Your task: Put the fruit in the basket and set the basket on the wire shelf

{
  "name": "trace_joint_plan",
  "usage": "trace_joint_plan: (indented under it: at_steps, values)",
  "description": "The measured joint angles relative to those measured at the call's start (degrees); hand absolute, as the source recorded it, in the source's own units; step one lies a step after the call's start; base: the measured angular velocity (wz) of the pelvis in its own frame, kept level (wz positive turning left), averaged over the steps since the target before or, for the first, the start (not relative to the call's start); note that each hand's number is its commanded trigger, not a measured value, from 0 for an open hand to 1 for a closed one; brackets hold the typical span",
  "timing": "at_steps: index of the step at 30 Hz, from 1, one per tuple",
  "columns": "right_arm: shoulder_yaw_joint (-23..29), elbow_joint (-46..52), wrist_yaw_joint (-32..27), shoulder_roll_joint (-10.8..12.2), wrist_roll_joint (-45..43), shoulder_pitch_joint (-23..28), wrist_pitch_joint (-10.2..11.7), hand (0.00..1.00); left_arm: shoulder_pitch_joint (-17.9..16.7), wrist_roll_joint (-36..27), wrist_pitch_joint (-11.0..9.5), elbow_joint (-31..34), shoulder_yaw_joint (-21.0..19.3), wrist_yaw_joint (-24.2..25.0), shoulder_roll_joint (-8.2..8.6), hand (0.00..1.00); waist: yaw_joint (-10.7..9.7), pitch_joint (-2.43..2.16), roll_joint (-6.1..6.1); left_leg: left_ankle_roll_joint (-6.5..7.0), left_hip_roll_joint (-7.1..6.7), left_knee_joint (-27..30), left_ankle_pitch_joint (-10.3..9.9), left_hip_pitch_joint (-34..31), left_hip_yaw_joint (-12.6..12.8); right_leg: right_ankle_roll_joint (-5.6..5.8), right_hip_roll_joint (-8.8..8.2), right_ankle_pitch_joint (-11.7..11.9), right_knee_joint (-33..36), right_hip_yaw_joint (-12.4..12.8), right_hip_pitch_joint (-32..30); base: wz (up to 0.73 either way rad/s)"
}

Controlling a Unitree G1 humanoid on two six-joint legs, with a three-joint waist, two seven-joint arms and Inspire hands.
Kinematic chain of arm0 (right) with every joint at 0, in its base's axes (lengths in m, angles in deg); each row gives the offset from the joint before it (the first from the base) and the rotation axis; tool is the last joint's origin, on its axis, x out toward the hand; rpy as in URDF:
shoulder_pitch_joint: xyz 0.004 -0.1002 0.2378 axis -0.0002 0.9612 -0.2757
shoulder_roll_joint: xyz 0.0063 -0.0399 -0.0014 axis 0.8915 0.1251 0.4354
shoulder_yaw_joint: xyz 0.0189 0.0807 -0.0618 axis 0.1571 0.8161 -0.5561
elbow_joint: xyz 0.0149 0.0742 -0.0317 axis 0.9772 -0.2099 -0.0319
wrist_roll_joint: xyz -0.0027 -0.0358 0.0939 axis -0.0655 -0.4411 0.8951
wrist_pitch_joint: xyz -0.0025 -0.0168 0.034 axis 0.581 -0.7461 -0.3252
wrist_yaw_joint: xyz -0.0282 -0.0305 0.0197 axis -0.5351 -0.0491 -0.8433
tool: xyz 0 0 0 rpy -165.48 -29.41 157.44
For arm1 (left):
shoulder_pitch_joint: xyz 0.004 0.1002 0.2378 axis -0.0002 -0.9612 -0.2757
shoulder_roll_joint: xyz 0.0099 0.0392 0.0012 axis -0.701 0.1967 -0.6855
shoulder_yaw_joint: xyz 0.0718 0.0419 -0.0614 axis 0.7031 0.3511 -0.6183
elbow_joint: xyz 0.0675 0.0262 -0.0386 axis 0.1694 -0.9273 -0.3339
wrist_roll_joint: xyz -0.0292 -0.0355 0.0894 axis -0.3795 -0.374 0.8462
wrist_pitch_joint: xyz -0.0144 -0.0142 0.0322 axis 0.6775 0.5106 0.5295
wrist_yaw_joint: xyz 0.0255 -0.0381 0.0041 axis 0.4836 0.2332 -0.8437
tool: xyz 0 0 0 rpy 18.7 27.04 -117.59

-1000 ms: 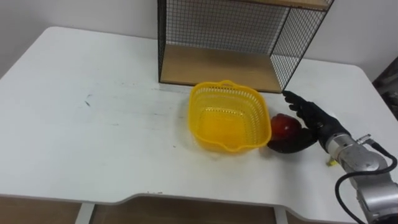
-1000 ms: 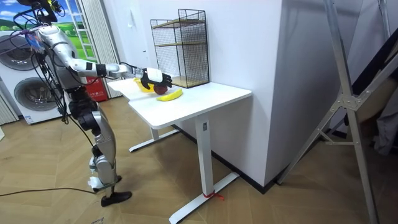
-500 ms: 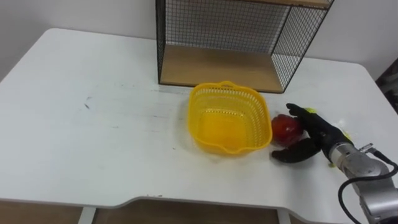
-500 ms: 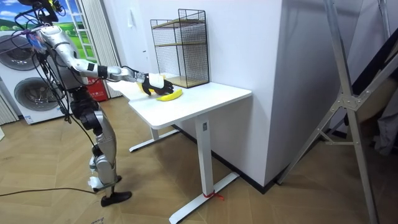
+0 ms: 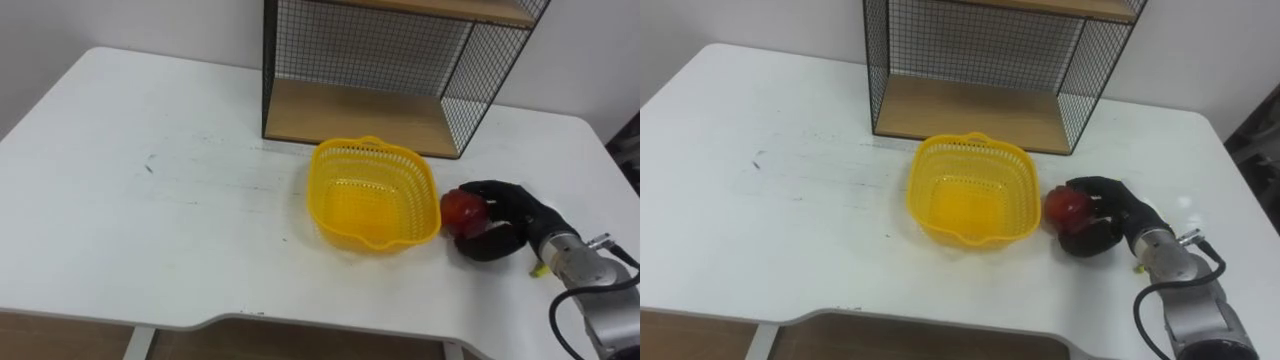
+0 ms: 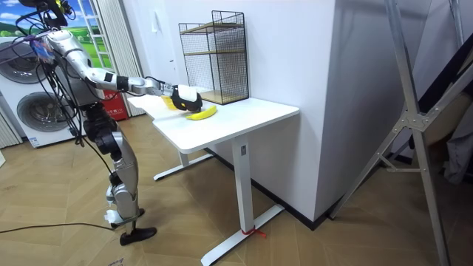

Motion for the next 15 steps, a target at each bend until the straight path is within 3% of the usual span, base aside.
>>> trace_joint_plan:
  at_steps: [15]
  values:
    - [0.01, -0.74, 0.3, -0.01, 2.79, 0.02, 0.47, 1.0, 0.79, 0.01, -0.05, -0.08, -0.04, 0.0, -0.11, 0.0, 0.02, 0.08, -0.06, 0.0, 0.01, -0.03, 0.0, 0.03, 0.24, 0.03, 0.08, 0.0, -0.6, 0.15, 0.18, 0.0]
